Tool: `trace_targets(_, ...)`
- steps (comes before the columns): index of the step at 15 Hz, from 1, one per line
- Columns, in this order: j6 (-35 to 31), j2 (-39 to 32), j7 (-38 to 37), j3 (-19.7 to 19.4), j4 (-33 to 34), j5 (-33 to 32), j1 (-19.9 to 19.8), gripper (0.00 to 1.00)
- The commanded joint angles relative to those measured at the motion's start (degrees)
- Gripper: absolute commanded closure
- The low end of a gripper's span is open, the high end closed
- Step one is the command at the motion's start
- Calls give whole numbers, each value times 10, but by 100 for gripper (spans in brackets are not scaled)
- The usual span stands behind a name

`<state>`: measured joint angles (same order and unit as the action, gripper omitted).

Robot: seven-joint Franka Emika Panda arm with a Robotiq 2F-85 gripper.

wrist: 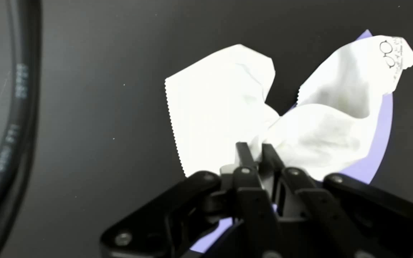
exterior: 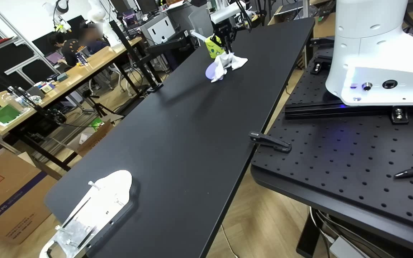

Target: Take the cloth from the table, hang it on the black stand, drop it from the stand, then pick it up and hang it on the stand

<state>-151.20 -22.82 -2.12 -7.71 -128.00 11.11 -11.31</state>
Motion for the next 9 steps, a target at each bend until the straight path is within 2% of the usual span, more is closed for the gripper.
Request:
trace_targets(1, 24, 10, 5, 6, 10, -1, -4, 100)
trace_targets(5, 83, 49, -18, -4, 13, -29, 17, 99)
trace_targets(9, 202, 102, -60, -8, 49, -80, 44, 99)
